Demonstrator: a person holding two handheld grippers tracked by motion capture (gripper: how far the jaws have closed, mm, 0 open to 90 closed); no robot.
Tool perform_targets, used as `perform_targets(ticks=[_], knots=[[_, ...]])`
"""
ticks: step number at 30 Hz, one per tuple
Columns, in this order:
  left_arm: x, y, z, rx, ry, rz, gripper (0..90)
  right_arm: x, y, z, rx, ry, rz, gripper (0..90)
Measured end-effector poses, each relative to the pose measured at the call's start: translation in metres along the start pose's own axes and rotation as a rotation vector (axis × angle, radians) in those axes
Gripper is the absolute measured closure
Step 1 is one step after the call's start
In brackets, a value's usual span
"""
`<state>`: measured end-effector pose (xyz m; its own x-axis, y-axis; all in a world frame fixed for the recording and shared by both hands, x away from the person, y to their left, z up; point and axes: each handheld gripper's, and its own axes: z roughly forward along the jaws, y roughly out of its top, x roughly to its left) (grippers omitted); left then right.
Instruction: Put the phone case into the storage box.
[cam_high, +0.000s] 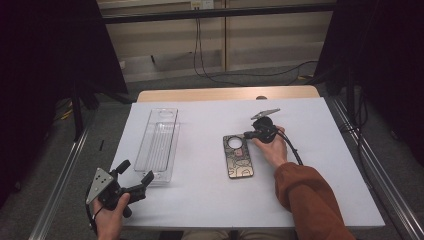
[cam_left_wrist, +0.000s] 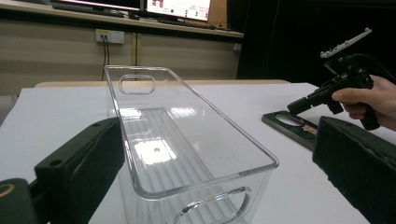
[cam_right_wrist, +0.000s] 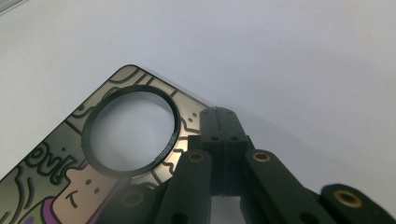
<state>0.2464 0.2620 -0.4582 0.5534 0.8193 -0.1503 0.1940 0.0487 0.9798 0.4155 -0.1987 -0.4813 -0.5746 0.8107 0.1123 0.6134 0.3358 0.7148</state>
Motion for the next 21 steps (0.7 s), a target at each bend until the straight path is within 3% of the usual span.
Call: perform_targets(ticks=[2, 8, 17, 20, 21], knots=[[0.0, 0.0, 0.0, -0.001, 0.001, -0.001, 2.4, 0.002, 0.002, 0.001, 0.007, -0.002, -0.019, 90.0], [0.001, 0.0, -0.001, -0.001, 0.004, 0.002, 2.4, 0.0, 0.0, -0.002, -0.005, 0.001, -0.004, 90.0], [0.001, 0.0, -0.001, -0.001, 0.005, 0.003, 2.4, -0.001, -0.002, -0.025, -0.037, 0.013, 0.002, 89.6], [0.001, 0.0, -0.001, 0.0, 0.006, 0.003, 2.4, -0.002, -0.005, -0.031, -0.054, 0.018, 0.003, 79.1], [0.001, 0.0, -0.001, -0.001, 0.006, 0.003, 2.4, -0.002, -0.006, -0.033, -0.048, 0.019, 0.01, 79.5]])
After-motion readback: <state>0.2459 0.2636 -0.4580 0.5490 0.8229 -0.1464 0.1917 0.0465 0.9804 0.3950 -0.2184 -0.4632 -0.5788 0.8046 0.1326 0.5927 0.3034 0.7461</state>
